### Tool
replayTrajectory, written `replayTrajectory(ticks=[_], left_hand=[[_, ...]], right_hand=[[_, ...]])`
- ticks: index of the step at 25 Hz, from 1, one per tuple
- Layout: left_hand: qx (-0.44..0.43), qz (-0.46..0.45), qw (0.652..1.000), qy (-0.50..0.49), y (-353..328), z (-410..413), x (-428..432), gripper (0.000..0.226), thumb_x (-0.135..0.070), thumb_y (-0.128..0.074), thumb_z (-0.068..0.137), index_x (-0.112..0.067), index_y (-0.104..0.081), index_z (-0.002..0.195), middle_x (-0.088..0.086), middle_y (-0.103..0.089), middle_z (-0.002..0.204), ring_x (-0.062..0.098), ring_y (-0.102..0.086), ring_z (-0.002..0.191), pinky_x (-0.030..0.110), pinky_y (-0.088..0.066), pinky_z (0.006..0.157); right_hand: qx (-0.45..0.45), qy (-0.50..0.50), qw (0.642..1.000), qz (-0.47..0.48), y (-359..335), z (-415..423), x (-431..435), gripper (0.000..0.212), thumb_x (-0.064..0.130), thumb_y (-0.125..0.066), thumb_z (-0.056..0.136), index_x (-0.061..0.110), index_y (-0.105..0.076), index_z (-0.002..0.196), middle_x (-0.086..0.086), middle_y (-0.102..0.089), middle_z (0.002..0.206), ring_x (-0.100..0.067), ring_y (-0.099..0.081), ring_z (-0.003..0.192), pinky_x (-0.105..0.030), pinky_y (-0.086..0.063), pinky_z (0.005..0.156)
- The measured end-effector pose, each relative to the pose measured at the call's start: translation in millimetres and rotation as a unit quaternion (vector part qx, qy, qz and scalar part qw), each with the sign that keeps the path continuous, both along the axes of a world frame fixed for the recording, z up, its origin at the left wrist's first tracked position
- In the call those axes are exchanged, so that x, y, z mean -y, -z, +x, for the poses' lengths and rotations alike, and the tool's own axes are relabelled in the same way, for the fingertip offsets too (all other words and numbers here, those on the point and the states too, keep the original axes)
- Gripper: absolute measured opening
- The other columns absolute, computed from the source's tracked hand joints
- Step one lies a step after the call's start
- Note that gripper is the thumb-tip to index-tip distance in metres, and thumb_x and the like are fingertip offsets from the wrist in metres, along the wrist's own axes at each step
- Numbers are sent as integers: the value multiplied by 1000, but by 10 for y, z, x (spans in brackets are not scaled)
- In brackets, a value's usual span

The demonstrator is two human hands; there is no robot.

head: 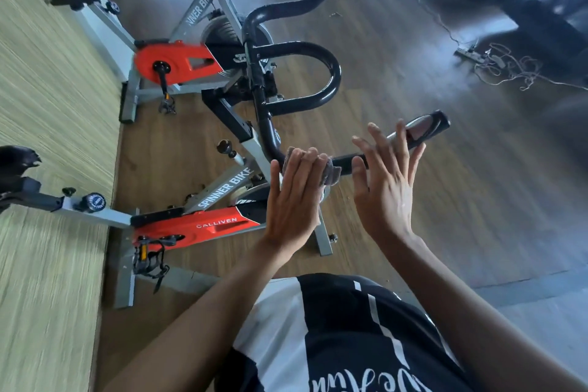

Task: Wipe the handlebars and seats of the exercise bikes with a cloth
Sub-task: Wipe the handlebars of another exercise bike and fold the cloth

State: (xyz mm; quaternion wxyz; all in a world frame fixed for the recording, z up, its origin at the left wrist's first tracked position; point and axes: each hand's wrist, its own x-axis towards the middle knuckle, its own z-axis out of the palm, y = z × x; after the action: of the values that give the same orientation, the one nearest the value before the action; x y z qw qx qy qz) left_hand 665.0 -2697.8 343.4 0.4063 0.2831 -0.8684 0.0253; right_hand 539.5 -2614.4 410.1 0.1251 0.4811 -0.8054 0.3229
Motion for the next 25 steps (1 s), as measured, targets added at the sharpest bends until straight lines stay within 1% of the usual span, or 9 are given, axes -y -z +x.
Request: replayTrajectory(ticks=[3, 5, 7, 10, 13, 17, 20, 22, 25], left_hand=[[20, -22, 996, 89, 5, 223, 339, 44, -19, -46, 99, -9, -37, 141, 9, -33, 148, 23, -17, 147, 44, -4, 124], [30, -46, 988, 142, 17, 322, 555, 42, -27, -39, 103, -10, -38, 142, 9, -34, 148, 20, -13, 151, 44, -6, 124], [35, -61, 977, 200, 16, 362, 758, 47, -38, -38, 103, -10, -39, 141, 9, -36, 148, 21, -18, 149, 45, -7, 124], [15, -69, 963, 259, 26, 365, 1014, 48, -41, -41, 102, -8, -40, 138, 11, -38, 145, 24, -23, 146, 44, -5, 124], [-4, -74, 944, 321, 44, 364, 1278, 45, -36, -42, 103, -7, -42, 137, 11, -39, 144, 23, -20, 149, 46, -8, 123], [-5, -103, 905, 413, 31, 293, 1665, 43, -39, -37, 104, -7, -46, 132, 12, -43, 140, 29, -34, 139, 47, -9, 122], [-5, -117, 880, 461, 15, 212, 1898, 44, -39, -36, 104, -6, -46, 133, 14, -43, 140, 33, -38, 135, 46, -6, 124], [-4, -117, 871, 478, 6, 162, 2072, 46, -40, -35, 104, -6, -45, 133, 14, -42, 141, 33, -36, 137, 46, -5, 124], [1, -75, 869, 489, 7, 154, 2082, 50, -42, -34, 103, -4, -42, 135, 16, -38, 143, 31, -26, 143, 46, -6, 124]], right_hand=[[52, 18, 998, -16, 110, 297, 131, 35, 12, -44, 99, 16, -63, 128, -2, -50, 148, -25, -16, 153, -42, 12, 123], [85, 41, 995, -33, 160, 463, 213, 34, 10, -43, 100, 16, -64, 125, -2, -53, 145, -24, -20, 152, -50, 4, 124], [108, 76, 989, -61, 176, 601, 306, 32, 12, -42, 100, 16, -65, 121, -3, -55, 143, -24, -23, 151, -60, -8, 122], [152, 132, 974, -105, 202, 802, 470, 30, 13, -41, 101, 15, -68, 115, -3, -54, 143, -22, -19, 152, -62, -15, 120], [189, 198, 953, -132, 177, 953, 653, 31, 15, -40, 101, 16, -69, 113, -1, -49, 148, -20, -13, 153, -51, -12, 125], [210, 256, 932, -147, 168, 994, 814, 35, 19, -36, 101, 12, -70, 108, -2, -49, 145, -19, -11, 153, -28, -8, 124], [229, 268, 926, -136, 192, 992, 845, 35, 19, -35, 101, 11, -69, 106, -1, -48, 144, -17, -7, 154, -19, -5, 122], [229, 280, 924, -122, 180, 1001, 870, 35, 22, -35, 103, 12, -68, 105, -1, -46, 145, -16, -3, 154, -14, -1, 119], [249, 288, 919, -105, 150, 1018, 904, 42, 35, -33, 105, 15, -70, 104, 1, -42, 146, -10, 3, 152, -6, 8, 112]])
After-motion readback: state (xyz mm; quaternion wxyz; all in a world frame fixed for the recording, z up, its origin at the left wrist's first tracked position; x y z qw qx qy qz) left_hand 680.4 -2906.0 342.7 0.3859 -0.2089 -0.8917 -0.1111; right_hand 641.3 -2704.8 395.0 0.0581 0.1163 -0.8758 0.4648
